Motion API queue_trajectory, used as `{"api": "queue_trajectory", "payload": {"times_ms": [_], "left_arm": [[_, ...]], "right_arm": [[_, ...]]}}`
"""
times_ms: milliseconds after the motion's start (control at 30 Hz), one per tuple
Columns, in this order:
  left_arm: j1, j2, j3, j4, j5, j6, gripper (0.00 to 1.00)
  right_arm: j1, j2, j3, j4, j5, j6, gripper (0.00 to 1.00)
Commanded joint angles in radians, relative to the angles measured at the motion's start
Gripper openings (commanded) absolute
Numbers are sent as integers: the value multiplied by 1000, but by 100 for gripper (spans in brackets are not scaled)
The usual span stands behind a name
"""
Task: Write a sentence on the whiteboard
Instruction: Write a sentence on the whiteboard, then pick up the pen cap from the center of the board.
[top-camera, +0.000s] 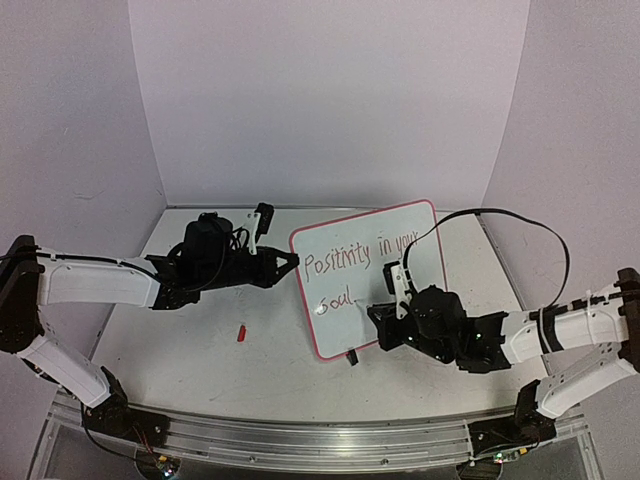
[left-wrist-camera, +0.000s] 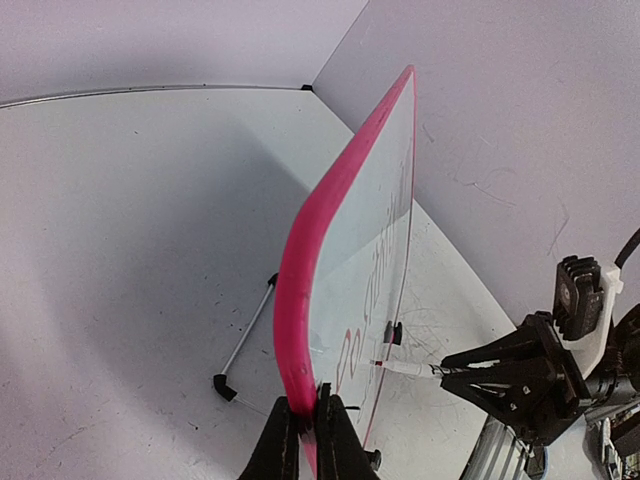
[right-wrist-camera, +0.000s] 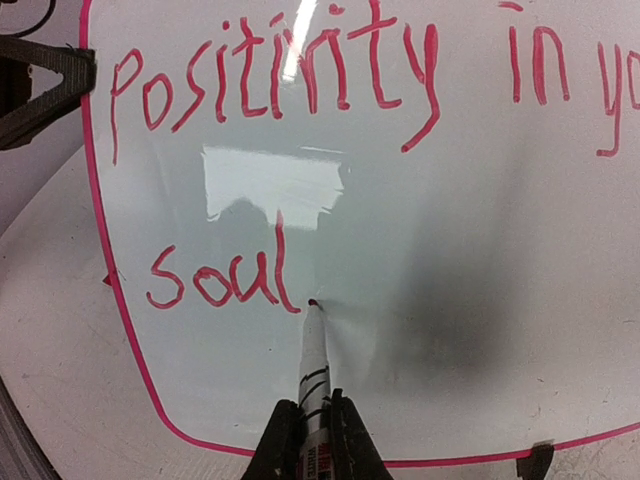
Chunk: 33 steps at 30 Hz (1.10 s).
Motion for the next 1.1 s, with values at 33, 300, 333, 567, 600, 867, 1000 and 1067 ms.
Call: {"api": "queue_trajectory", "payload": {"times_ms": [33, 300, 333, 567, 600, 867, 1000, 1067], "left_arm": [[1, 6, 35, -43, -33, 47, 0], [1, 0, 38, -49, -42, 47, 0], [1, -3, 39, -50, -45, 47, 0], [1, -50, 78, -74, -75, 50, 26], [1, -61, 85, -78, -75, 50, 31], [1, -228, 125, -208, -108, 41, 90], [2, -365, 115, -376, -208, 5, 99], [3, -418, 94, -473, -263, -31, 99]], "right_arm": [[-1, 32, 16, 25, 39, 0, 0], [0, -175, 31, -97, 16, 7, 0], [0, -217, 32, -119, 12, 5, 0], [-10, -435, 96, -265, 183, -92, 0], [-17, -438, 116, -283, 222, -107, 0], [-42, -449, 186, -313, 381, -179, 0], [-62, -443, 203, -330, 389, -184, 0], [-68, -443, 205, -338, 388, -176, 0]]}}
